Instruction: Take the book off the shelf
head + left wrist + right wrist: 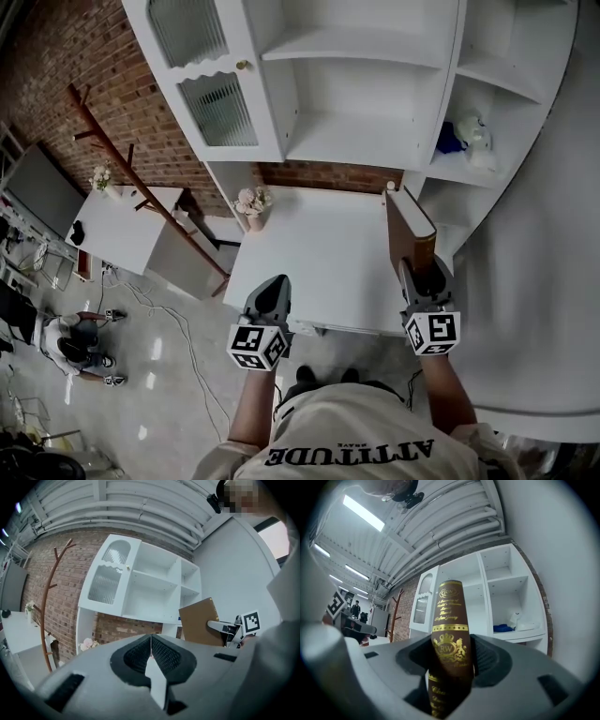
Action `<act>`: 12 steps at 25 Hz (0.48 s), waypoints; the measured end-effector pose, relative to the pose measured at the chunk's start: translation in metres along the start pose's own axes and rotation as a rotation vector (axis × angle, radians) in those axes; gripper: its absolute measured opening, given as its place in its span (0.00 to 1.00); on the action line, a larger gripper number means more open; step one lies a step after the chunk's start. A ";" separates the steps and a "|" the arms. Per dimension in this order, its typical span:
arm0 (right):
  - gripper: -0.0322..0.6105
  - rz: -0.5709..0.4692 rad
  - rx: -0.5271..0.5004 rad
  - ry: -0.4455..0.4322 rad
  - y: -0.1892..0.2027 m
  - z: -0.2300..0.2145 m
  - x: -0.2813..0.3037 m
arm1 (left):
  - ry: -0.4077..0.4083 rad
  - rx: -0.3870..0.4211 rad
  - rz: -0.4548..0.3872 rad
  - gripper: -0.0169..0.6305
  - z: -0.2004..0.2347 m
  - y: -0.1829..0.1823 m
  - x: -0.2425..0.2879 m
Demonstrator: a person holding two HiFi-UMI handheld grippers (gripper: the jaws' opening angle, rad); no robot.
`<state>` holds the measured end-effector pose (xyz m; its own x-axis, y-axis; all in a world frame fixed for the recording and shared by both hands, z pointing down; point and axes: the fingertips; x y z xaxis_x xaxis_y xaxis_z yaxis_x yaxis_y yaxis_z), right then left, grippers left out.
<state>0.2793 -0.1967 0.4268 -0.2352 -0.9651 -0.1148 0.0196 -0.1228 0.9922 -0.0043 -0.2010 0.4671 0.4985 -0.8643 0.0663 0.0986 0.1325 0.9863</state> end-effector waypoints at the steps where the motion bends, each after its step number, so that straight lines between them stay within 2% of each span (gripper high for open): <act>1: 0.42 -0.004 0.004 0.004 -0.001 0.001 0.001 | -0.002 -0.001 -0.003 0.07 0.004 -0.001 0.000; 12: 0.42 -0.022 0.008 0.051 -0.013 0.009 0.014 | 0.020 0.016 -0.032 0.07 0.028 -0.022 0.006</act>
<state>0.2670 -0.2063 0.4132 -0.1852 -0.9729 -0.1384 0.0070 -0.1421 0.9898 -0.0280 -0.2226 0.4500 0.5127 -0.8580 0.0320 0.1011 0.0973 0.9901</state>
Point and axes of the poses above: the fingertips, and each gripper's own axes: x forward along the fingers, z to its left, y out of its underside
